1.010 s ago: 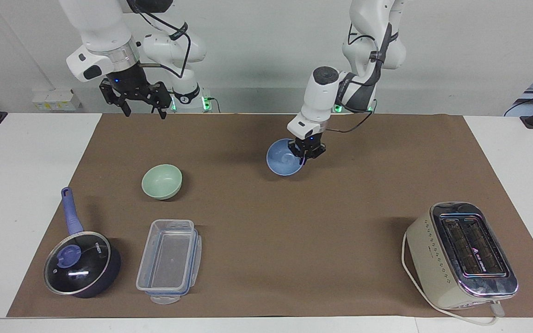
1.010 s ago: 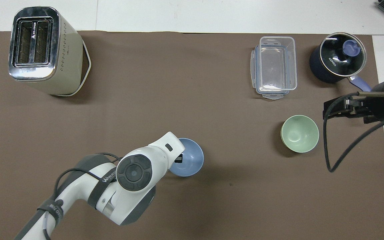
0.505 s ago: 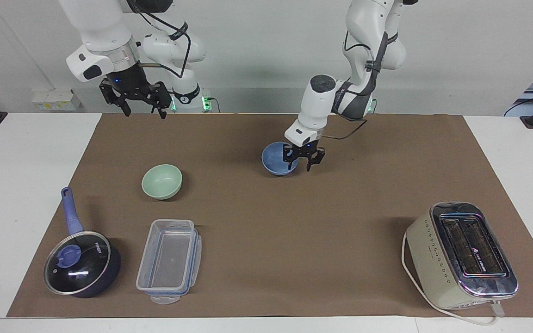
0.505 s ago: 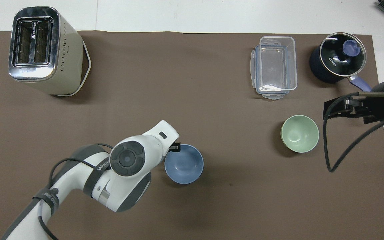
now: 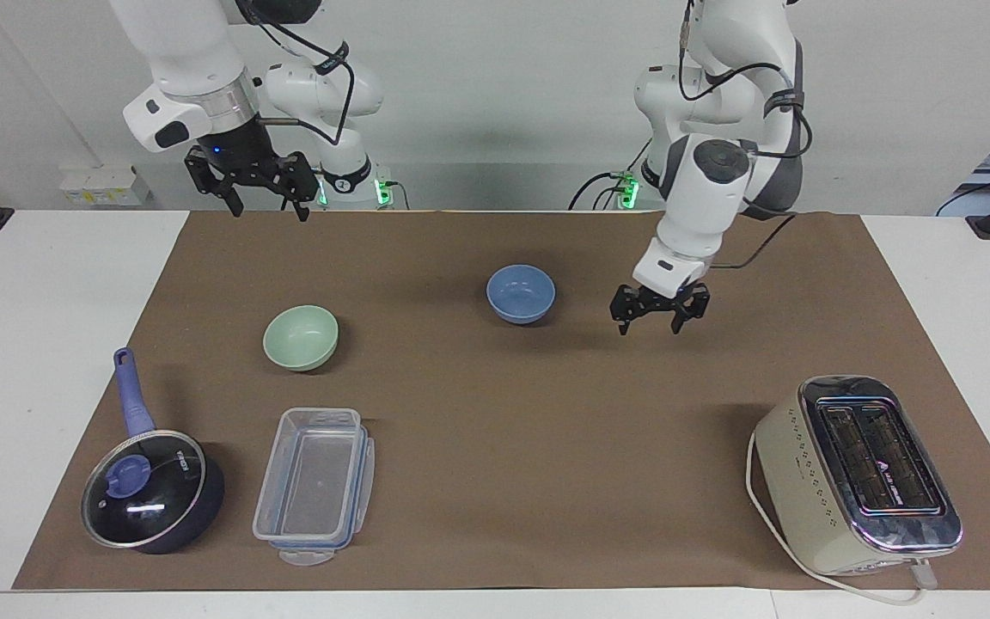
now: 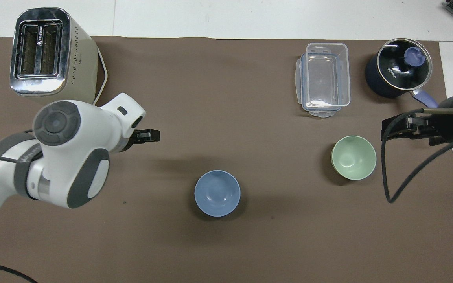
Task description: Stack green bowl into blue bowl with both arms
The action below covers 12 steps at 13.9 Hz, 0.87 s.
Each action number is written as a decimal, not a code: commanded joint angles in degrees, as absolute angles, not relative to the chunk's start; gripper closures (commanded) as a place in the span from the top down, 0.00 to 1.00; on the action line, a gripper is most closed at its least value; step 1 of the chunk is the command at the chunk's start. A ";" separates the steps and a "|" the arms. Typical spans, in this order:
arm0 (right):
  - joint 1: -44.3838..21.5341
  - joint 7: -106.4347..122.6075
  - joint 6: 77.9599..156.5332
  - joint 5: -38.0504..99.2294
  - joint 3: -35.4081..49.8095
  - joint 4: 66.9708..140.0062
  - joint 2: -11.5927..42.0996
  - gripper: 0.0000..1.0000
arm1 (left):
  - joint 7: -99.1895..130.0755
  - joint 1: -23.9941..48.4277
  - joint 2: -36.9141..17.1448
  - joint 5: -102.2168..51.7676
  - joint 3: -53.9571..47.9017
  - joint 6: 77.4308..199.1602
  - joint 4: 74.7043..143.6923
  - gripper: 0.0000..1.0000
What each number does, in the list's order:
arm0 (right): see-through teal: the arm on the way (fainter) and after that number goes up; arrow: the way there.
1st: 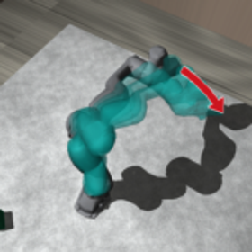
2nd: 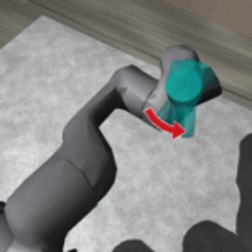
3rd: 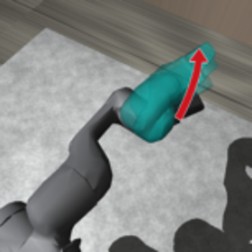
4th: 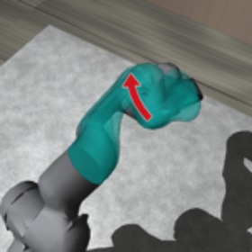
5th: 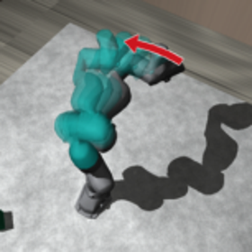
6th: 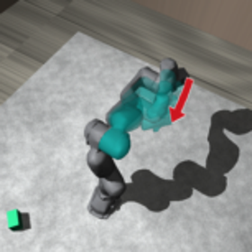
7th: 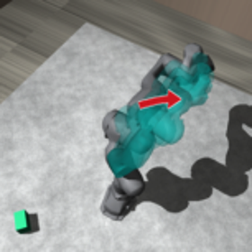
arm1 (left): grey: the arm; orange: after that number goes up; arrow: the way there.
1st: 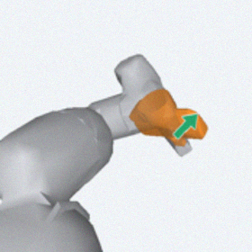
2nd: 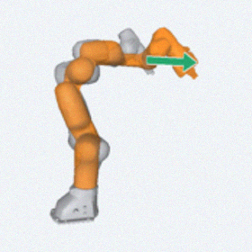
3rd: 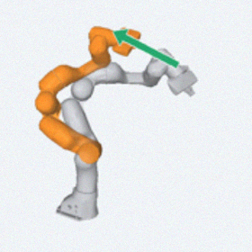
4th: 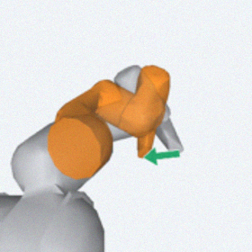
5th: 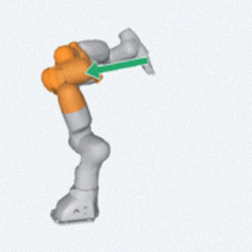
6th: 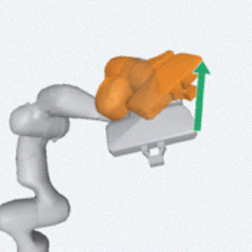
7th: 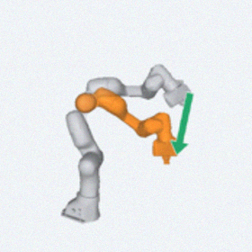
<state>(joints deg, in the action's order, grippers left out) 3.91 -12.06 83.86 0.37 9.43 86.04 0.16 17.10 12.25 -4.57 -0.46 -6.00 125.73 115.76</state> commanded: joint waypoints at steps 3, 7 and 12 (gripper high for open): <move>5.71 -10.28 85.60 0.88 9.58 85.96 0.53 1.00 | 3.54 2.83 -4.13 -1.05 -6.68 110.95 106.54 1.00; 6.77 -8.09 89.73 1.32 9.58 86.57 1.05 1.00 | -2.72 -2.54 -3.25 -0.62 -6.24 99.61 97.76 1.00; 8.87 -4.94 97.10 0.70 9.49 89.98 4.65 1.00 | -2.73 -2.72 -2.29 1.93 -6.07 89.13 90.09 1.00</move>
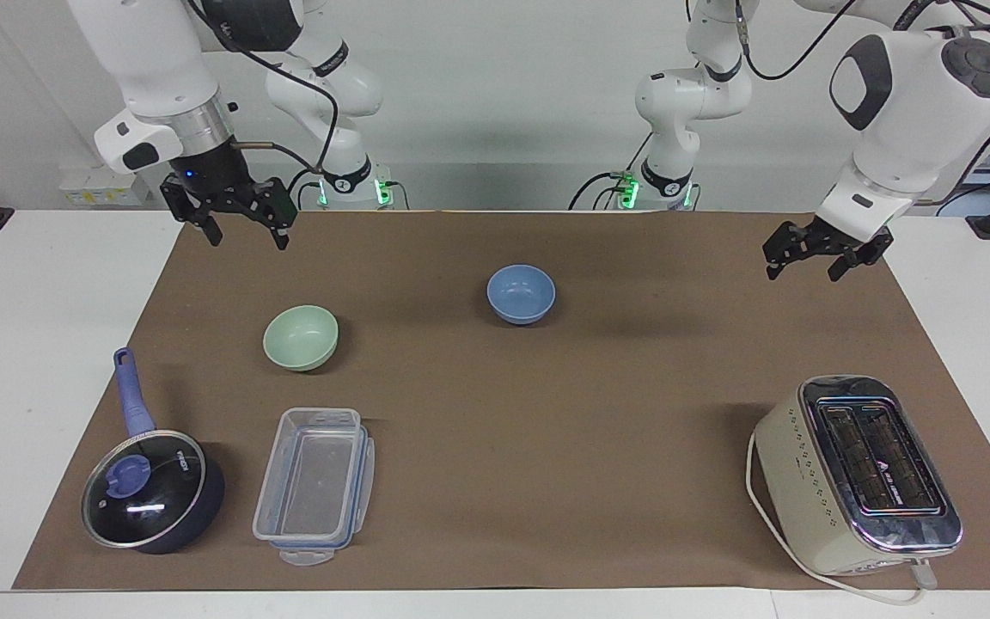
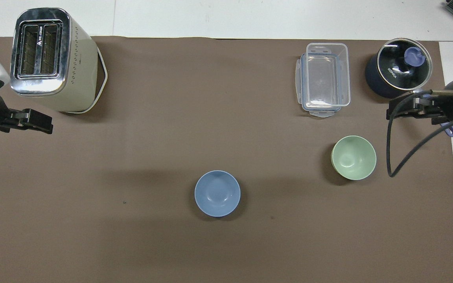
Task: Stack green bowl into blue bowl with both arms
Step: 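Reach the right gripper down to the pale green bowl rim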
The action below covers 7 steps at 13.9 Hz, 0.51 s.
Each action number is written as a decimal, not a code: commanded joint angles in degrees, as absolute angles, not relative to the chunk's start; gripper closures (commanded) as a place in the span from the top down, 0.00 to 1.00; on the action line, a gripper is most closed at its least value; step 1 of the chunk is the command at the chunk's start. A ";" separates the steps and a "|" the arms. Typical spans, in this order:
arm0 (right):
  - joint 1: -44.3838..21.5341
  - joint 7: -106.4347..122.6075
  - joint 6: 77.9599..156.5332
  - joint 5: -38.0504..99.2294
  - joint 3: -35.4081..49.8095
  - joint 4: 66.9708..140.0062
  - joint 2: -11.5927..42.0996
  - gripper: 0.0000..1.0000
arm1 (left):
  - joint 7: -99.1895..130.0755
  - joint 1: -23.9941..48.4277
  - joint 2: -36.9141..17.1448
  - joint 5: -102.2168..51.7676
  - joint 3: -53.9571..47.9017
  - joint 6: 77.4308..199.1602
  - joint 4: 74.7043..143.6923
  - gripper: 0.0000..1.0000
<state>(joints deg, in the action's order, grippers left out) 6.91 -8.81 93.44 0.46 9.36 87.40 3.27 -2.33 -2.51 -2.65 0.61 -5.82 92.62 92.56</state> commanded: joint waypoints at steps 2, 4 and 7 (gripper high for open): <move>10.45 -0.81 103.33 0.70 9.49 95.42 5.45 1.00 | -2.73 -2.81 -0.09 1.76 -6.24 89.12 91.31 1.00; 11.42 2.27 108.52 0.70 9.49 101.83 6.06 1.00 | -2.64 -3.07 -0.17 1.67 -6.15 89.64 91.32 1.00; 12.74 6.59 118.63 0.70 9.41 110.98 5.89 1.00 | -2.55 -3.08 -0.18 1.58 -6.24 89.65 91.32 1.00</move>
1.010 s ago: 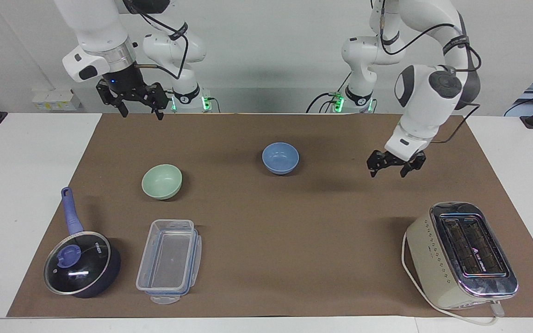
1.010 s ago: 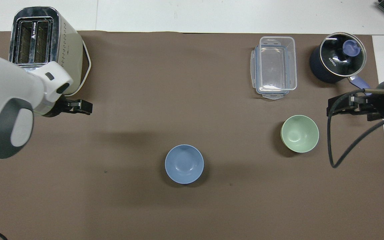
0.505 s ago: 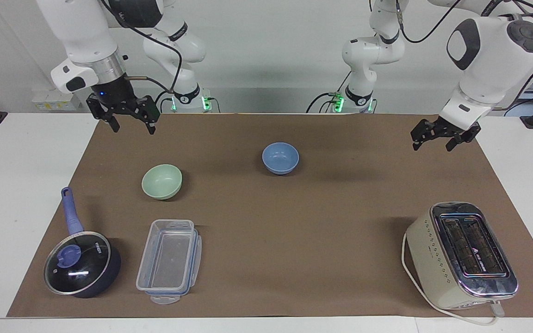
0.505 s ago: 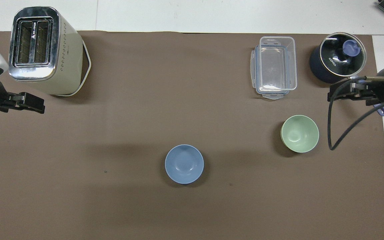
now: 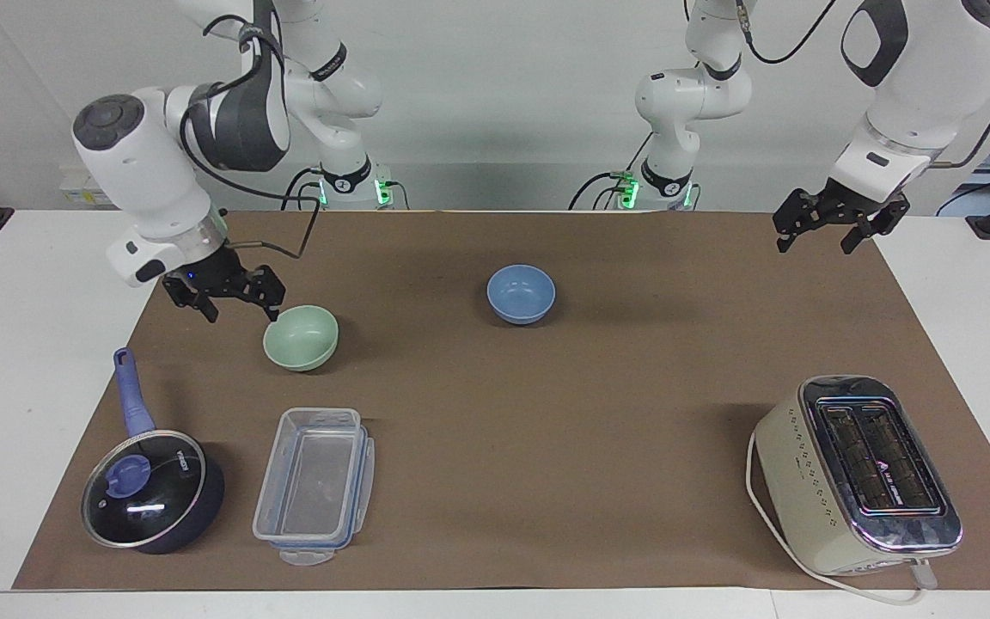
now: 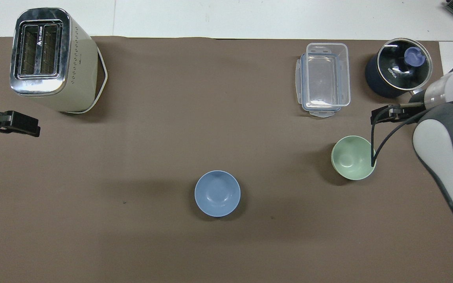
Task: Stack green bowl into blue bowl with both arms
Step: 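Reach the right gripper down to the pale green bowl rim, then grasp and lift the green bowl with the right gripper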
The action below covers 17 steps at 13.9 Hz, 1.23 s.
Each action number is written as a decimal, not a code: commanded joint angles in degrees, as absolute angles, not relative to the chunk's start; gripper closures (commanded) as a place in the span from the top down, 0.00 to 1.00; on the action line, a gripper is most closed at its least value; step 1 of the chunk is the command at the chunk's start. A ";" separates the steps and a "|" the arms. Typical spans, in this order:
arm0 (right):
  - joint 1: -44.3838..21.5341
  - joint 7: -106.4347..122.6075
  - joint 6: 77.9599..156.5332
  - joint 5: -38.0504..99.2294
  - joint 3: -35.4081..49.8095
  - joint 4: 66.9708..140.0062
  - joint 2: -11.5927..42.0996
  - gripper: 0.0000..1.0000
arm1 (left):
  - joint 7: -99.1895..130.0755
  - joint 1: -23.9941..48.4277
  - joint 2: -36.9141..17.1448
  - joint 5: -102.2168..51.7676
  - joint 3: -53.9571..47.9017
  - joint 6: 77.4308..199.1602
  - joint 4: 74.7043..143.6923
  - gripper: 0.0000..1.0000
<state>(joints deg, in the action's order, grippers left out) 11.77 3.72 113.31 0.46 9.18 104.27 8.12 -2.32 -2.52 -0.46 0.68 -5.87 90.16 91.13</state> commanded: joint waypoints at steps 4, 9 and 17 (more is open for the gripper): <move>12.83 6.85 126.26 0.44 9.40 119.15 7.12 1.00 | -2.55 -3.08 -0.18 1.58 -6.15 89.65 91.32 1.00; 15.20 11.42 135.43 0.26 9.40 124.10 10.97 1.00 | -2.55 -3.08 -0.18 1.58 -6.24 89.65 91.32 1.00; 15.82 12.04 132.72 0.26 9.49 123.31 9.58 1.00 | -2.55 -3.08 -0.09 1.58 -6.15 89.65 91.32 1.00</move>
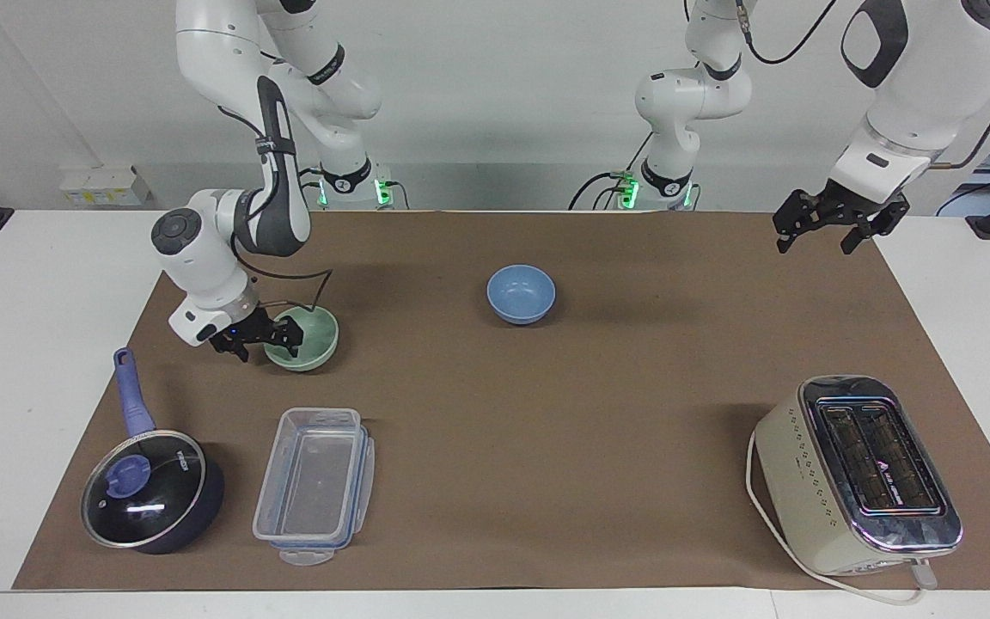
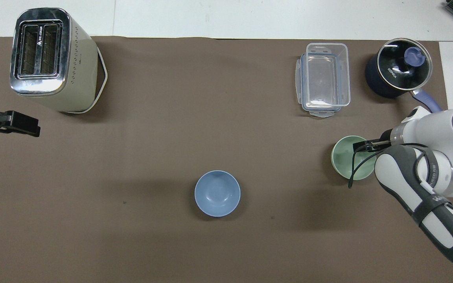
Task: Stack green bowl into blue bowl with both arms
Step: 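Grasp and lift the green bowl with the right gripper, then carry the green bowl over the blue bowl with the right gripper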
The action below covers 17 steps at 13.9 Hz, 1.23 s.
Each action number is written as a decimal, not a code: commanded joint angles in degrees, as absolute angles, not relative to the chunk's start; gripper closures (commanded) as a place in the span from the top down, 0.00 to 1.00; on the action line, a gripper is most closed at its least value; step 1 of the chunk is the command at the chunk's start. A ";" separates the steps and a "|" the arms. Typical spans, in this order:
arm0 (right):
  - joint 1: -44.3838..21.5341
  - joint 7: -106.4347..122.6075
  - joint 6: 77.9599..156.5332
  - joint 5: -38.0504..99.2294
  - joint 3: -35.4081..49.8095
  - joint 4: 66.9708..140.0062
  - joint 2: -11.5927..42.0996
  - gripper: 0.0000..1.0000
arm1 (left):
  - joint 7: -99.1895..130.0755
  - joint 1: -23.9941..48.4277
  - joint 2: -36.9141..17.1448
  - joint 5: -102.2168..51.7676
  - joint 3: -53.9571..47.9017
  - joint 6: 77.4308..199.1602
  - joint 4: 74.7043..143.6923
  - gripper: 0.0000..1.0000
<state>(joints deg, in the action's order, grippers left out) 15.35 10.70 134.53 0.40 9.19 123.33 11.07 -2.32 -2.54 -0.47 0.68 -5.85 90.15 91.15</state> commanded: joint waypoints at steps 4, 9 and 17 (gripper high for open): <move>15.82 13.62 131.75 0.26 9.49 122.87 9.23 0.70 | -2.55 -3.08 -0.18 1.58 -6.15 89.65 91.32 1.00; 15.38 13.71 127.37 0.26 9.58 121.47 7.83 0.00 | -2.55 -3.08 -0.09 1.58 -6.24 89.65 91.32 1.00; 6.52 10.73 116.10 6.31 10.72 118.30 0.71 0.00 | -2.55 -3.08 -0.17 1.58 -6.15 89.65 91.32 1.00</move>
<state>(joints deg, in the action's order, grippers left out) 9.30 11.72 116.92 3.39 10.44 117.83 2.76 -2.32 -2.54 -0.47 0.68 -5.85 90.15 91.15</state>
